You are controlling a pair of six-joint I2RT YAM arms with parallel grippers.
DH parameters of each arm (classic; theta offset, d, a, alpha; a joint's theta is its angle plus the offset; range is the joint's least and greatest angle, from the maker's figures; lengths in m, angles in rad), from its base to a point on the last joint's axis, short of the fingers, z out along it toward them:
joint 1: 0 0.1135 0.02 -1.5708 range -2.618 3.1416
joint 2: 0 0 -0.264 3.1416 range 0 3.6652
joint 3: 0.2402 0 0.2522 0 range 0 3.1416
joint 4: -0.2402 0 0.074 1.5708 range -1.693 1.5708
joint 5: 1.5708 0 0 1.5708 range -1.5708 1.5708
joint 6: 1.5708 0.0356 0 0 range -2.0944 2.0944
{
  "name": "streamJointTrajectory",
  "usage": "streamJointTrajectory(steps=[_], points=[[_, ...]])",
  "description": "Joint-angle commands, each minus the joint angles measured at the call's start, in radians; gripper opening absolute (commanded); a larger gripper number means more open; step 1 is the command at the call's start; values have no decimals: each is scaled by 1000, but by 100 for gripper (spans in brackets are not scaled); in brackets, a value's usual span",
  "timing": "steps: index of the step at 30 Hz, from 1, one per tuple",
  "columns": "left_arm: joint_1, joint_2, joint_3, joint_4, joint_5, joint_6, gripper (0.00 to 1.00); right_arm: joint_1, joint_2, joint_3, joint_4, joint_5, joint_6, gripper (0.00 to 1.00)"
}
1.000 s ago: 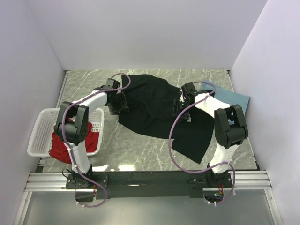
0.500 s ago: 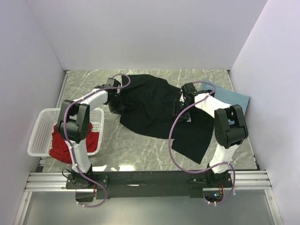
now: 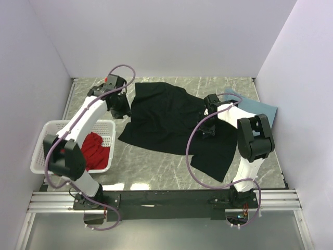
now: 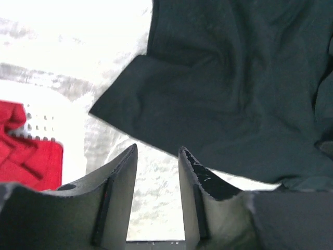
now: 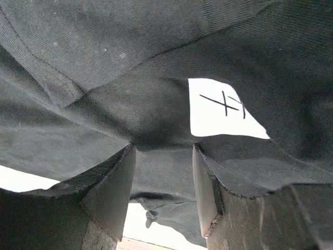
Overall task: Fold and stack the t-shirts
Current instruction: Flatten the tshirt out
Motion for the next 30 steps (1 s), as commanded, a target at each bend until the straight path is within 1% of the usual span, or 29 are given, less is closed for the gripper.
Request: streamJointTrajectory(steps=[1,5,8,11,12,14,19,23,27,30], points=[[0,-61,-65,-29,-12,-16,43,-8,17,-17,-11,44,5,55],[-14,-43,-157,47,57,-25,43,-8,29,-19,-14,57,8,55],[-34,-20,-187,81,80,-30,43,-11,40,-22,-14,99,10,55],[-58,8,-211,156,128,-34,43,-23,34,-37,1,122,16,55],[-63,20,-217,205,140,-36,43,-26,25,-40,5,123,25,55],[-76,75,-222,247,171,-35,43,-32,20,-43,9,145,33,55],[-89,233,-161,284,151,-19,43,-54,-5,-51,2,139,37,54],[-89,311,-124,319,160,-11,44,-75,-23,-74,12,105,45,53],[-95,391,-99,342,177,11,44,-123,-44,-97,22,65,56,52],[-107,439,-61,347,172,34,44,-140,-57,-99,18,71,54,52]])
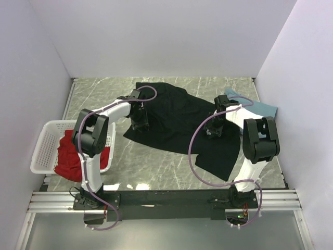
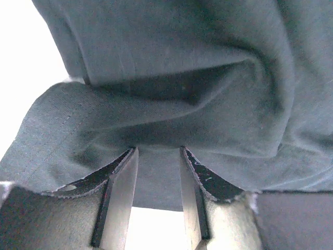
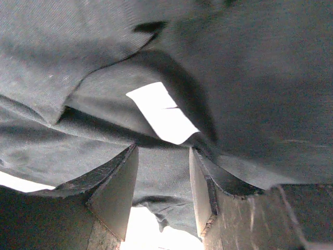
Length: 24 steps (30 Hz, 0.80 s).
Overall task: Fold and stack the t-shirts
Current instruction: Flatten the tshirt out
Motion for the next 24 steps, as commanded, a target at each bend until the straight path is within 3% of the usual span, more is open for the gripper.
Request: streamJointTrajectory(steps=[1,9,13,16,21,24], points=[[-21,101,39,65,5,48,44,-36,-18,-30,-18,75,-13,51],[-85,222,285,20,71,121,58,-85,-38,-15,-41,85,-18,50],[-85,161,317,-15,35,112,60,-95,-41,-15,-41,79,-16,50],[-70,62,285,-38,-23,85,62,-95,-41,-15,-41,78,-13,50],[-16,-170,93,22,-61,-1,68,-95,-42,-16,-43,79,-18,50],[5,-218,23,-7,-86,-20,69,-95,-48,-19,-38,73,-16,50]])
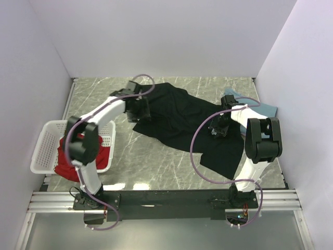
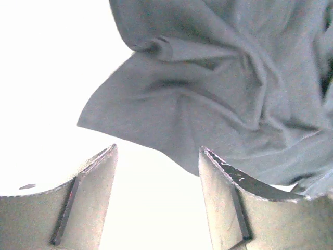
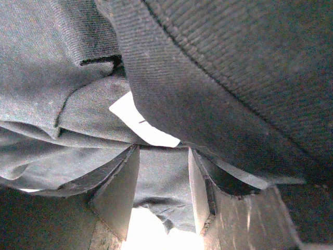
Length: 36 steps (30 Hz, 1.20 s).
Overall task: Fold and stack the t-shirts
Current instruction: Flatten the tshirt out
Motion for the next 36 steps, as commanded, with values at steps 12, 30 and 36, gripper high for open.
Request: streamJointTrajectory(steps=[12,30,36], points=[[57,-33,-110,-20,-185,-20,48,-13,-55,-25,-10,14,-16,50],[85,61,-138,89,-130,6,43,-11,-66,-34,-7,3,-12,50],[85,93,-127,66,-144,9,34,-11,-66,-33,-7,6,-13,50]])
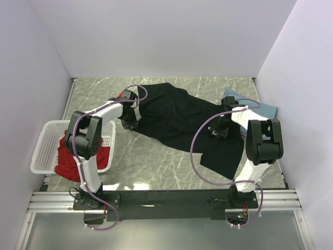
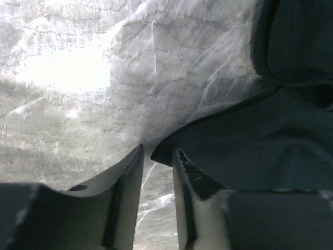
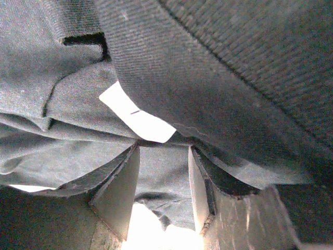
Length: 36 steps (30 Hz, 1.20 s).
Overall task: Fold and stack the t-shirts
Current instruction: Flatten the tshirt out
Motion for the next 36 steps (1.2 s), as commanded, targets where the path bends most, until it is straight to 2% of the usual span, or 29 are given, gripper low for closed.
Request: streamJointTrajectory(steps=[1,5,6,8,16,21,28,32,36], points=[[-2,34,2,13,13,13,33,-11,-37,0,-10,13,-8,50],[-2,41,-10,22,49,19,19,-11,-36,2,-9,16,-11,50],[-2,41,-12,26,56,17,10,-11,-34,3,-9,16,-10,50],[-2,38,-15,26,68,14,1,-11,-33,6,-14,14,-10,50],[75,-4,101,-4,129,5,0,41,19,69,-46,26,-13,49],[133,-35,210,-26,157,2,0,98,95,190,-84,36,-13,49],[193,-72,212,-18,180,-1,0,176,196,365,-142,37,-11,49],[210,-83,192,-9,200,5,0,187,150,401,-152,25,-3,49],[213,-67,206,-24,214,30,0,195,28,338,-156,37,12,50]])
